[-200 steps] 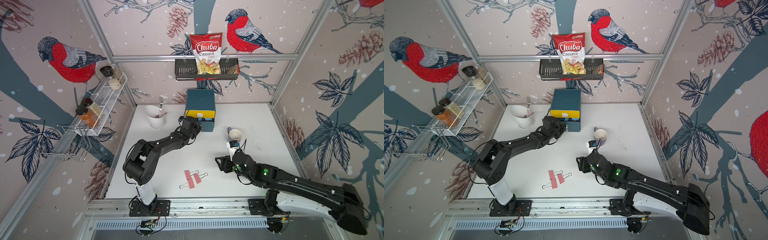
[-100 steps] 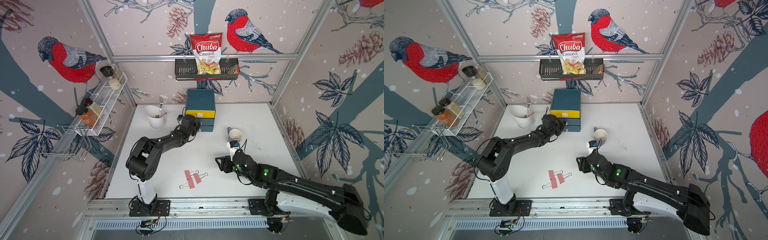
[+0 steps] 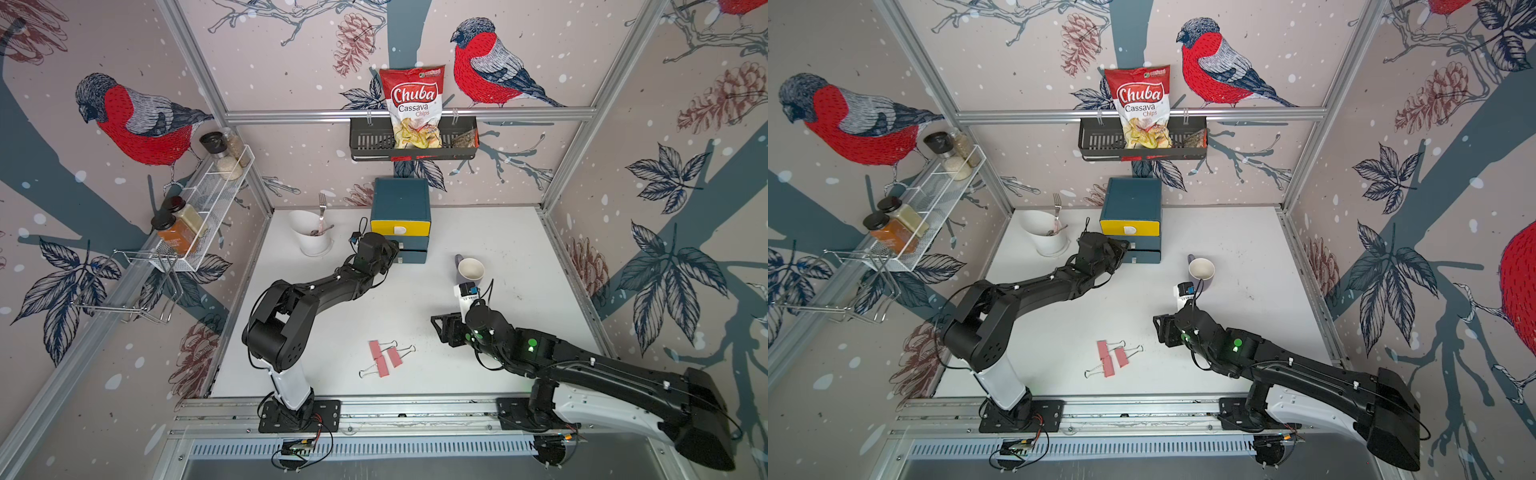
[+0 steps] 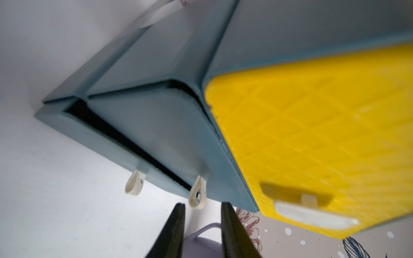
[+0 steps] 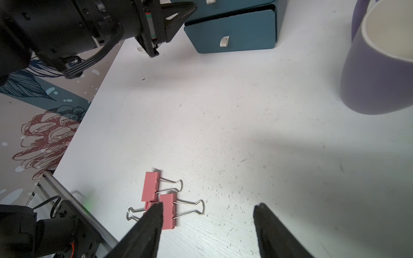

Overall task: Put the binder clips in the drawer according to color
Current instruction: Close the drawer in the storage box, then open the drawer in the storage box.

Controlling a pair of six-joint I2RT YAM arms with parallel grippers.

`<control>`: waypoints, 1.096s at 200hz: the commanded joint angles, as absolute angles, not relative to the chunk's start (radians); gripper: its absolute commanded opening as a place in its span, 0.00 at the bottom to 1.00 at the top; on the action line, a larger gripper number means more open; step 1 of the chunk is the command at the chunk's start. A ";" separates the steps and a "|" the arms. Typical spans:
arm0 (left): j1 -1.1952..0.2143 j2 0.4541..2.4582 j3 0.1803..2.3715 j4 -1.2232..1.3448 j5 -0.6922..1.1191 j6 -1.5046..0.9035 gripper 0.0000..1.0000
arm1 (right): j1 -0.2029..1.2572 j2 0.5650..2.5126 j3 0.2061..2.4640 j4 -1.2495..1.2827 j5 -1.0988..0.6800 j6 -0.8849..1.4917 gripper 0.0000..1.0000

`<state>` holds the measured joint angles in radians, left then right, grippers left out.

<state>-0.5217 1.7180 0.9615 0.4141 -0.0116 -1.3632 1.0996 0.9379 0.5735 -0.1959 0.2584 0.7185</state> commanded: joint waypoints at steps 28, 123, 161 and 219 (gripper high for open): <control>-0.533 1.745 0.861 0.538 0.003 -1.424 0.32 | 1.102 0.942 0.568 -0.178 0.258 0.733 0.70; -0.532 1.989 0.929 0.763 0.074 -1.469 0.39 | 1.096 0.950 0.554 -0.165 0.258 0.730 0.70; -0.530 2.048 0.978 0.756 0.087 -1.478 0.32 | 1.093 0.960 0.562 -0.177 0.256 0.727 0.70; -0.528 2.063 0.968 0.784 0.066 -1.482 0.00 | 1.089 0.955 0.557 -0.178 0.255 0.730 0.70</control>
